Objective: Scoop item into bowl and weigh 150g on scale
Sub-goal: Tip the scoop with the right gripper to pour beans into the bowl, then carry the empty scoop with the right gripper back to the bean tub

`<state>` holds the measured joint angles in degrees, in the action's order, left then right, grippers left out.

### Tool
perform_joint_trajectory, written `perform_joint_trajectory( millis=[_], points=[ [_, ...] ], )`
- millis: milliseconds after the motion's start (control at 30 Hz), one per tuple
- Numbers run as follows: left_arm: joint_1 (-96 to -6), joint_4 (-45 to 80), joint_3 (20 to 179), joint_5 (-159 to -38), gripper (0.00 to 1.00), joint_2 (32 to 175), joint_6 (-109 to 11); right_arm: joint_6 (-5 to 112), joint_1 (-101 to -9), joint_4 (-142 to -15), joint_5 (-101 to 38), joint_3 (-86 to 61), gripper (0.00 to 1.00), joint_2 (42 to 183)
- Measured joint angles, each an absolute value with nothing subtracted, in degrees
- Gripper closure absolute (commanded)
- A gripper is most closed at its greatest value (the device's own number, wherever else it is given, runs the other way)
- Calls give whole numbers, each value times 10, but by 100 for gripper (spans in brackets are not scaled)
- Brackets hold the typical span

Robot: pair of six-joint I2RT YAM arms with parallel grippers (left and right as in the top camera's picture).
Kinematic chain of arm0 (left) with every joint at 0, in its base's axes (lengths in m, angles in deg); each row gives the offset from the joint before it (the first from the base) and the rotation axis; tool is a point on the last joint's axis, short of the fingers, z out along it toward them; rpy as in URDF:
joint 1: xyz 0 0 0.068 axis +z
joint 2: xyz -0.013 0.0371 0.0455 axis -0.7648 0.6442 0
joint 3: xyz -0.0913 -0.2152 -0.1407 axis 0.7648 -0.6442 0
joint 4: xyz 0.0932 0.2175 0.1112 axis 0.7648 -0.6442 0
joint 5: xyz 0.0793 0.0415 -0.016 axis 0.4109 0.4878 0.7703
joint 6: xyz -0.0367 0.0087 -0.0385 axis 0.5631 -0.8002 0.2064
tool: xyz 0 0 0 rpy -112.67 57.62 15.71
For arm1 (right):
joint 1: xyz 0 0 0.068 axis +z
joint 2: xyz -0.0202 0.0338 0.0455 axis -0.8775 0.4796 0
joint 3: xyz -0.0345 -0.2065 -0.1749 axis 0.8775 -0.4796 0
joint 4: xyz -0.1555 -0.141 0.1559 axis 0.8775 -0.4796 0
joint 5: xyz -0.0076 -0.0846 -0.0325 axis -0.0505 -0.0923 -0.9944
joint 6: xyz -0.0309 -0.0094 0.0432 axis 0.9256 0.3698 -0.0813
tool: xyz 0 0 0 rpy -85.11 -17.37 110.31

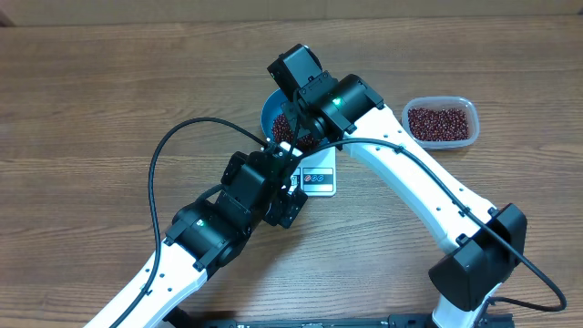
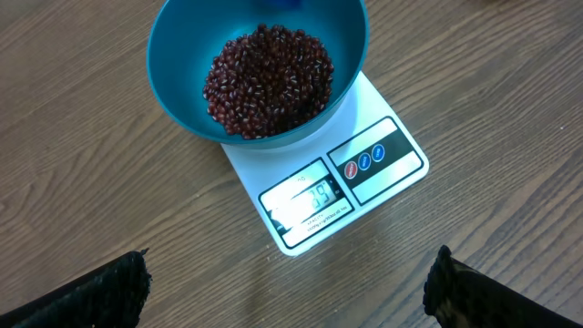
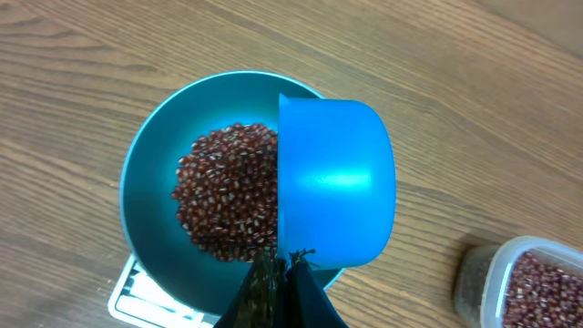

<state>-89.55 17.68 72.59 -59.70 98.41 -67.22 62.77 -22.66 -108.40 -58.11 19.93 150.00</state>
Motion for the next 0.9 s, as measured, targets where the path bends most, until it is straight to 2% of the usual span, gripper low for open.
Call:
perform_joint_trajectory(
  millis=[367,900],
  points=[
    [-896,177,726,-597,1,984,-672,624,-230,-1080,-541,199,96,1500],
    [-896,177,726,-597,0,984,-672,617,-333,-1075,-345,199,96,1500]
  ],
)
